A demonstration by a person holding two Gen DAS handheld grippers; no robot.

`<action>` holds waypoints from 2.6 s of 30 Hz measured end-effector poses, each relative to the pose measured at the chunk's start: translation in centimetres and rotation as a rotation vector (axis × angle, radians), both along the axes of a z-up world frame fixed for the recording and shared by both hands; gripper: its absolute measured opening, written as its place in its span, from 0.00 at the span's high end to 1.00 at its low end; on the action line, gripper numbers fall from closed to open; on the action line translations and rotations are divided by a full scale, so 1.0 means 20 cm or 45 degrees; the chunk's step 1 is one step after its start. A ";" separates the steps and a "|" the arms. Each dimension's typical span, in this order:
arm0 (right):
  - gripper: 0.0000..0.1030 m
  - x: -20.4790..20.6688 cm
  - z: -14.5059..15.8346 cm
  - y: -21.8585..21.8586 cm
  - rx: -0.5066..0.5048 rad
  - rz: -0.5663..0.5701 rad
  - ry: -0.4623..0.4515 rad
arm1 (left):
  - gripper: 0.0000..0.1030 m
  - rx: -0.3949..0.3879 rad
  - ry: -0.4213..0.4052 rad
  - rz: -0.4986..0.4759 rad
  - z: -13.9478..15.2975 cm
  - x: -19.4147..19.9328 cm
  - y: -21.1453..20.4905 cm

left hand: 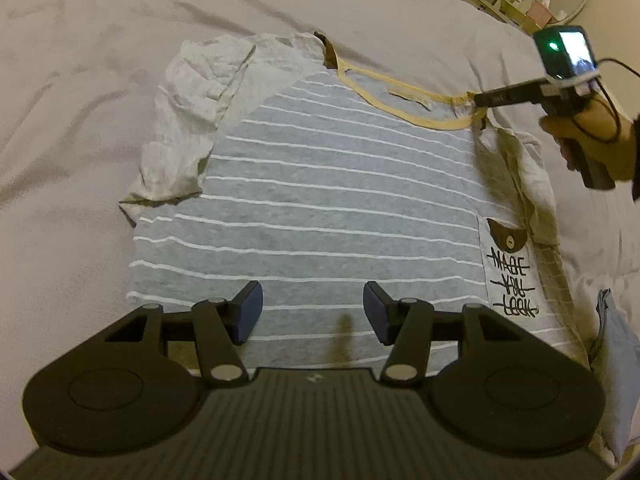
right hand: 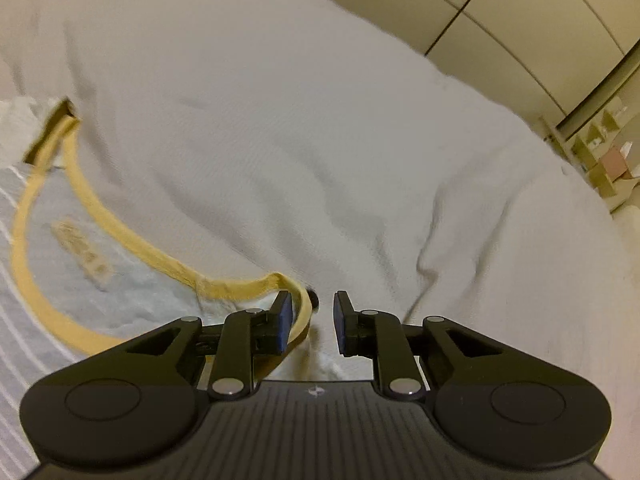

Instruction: Fold clothes

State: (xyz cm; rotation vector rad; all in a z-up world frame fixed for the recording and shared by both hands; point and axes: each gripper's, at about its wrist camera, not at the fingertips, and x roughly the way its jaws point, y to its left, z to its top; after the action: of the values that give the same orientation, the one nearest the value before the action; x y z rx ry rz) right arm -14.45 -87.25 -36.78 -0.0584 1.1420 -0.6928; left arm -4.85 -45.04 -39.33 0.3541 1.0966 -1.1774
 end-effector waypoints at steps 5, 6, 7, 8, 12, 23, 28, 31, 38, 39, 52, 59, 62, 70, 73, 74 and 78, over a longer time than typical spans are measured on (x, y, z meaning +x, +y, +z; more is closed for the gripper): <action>0.84 0.18 -0.10 -0.02 0.118 0.043 0.102 | 0.49 -0.007 -0.001 -0.005 0.01 -0.02 -0.01; 1.00 0.23 -0.08 -0.04 0.071 0.042 0.096 | 0.49 -0.008 -0.001 -0.006 0.01 -0.02 -0.02; 0.97 0.24 -0.07 -0.04 -0.006 0.024 0.074 | 0.49 -0.009 -0.003 -0.006 0.01 -0.02 -0.02; 0.96 0.24 -0.05 -0.04 -0.087 0.003 0.050 | 0.49 -0.010 -0.006 -0.006 0.02 -0.02 -0.02; 0.69 0.20 -0.03 -0.03 -0.099 -0.069 -0.088 | 0.49 -0.014 -0.018 -0.008 0.03 -0.01 -0.02; 0.72 -0.24 0.32 0.31 0.076 -0.152 -0.371 | 0.49 -0.008 -0.028 -0.014 0.02 -0.02 -0.03; 0.75 -0.13 0.20 0.21 0.215 -0.139 -0.281 | 0.49 -0.006 -0.049 -0.044 0.04 -0.06 -0.02; 0.75 -0.13 0.17 0.16 0.296 -0.163 -0.273 | 0.49 -0.003 -0.077 -0.057 0.05 -0.08 0.00; 0.67 -0.39 0.41 0.51 0.314 -0.136 -0.306 | 0.48 0.015 -0.138 -0.116 0.10 -0.13 0.11; 0.64 -0.45 0.44 0.57 0.331 -0.144 -0.301 | 0.46 0.017 -0.150 -0.137 0.11 -0.13 0.13; 0.61 -1.06 0.49 1.60 0.464 -0.132 -0.108 | 0.37 0.080 -0.371 -0.415 0.22 -0.33 0.59; 0.59 -1.31 0.51 1.91 0.454 0.011 -0.082 | 0.21 0.183 -0.507 -0.491 0.23 -0.56 0.92; 0.59 -1.41 0.52 2.04 0.435 0.089 -0.072 | 0.19 0.205 -0.616 -0.593 0.24 -0.68 1.07; 0.52 -1.57 0.54 2.40 0.393 0.165 -0.066 | 0.14 0.232 -0.910 -1.152 0.19 -0.95 1.48; 0.52 -1.58 0.51 2.54 0.388 0.152 -0.045 | 0.15 0.220 -1.017 -1.338 0.11 -0.99 1.59; 0.52 -1.58 0.50 2.57 0.381 0.145 -0.040 | 0.15 0.213 -1.057 -1.379 0.08 -0.99 1.62; 0.52 -1.55 0.49 2.69 0.351 0.118 -0.020 | 0.28 0.174 -1.130 -1.398 0.00 -0.97 1.63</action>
State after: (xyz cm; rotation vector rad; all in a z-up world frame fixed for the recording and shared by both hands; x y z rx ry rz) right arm -45.36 -33.44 -26.93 0.1269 1.2028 -0.4487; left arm -24.20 -12.41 -39.32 1.5453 0.1171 -1.6032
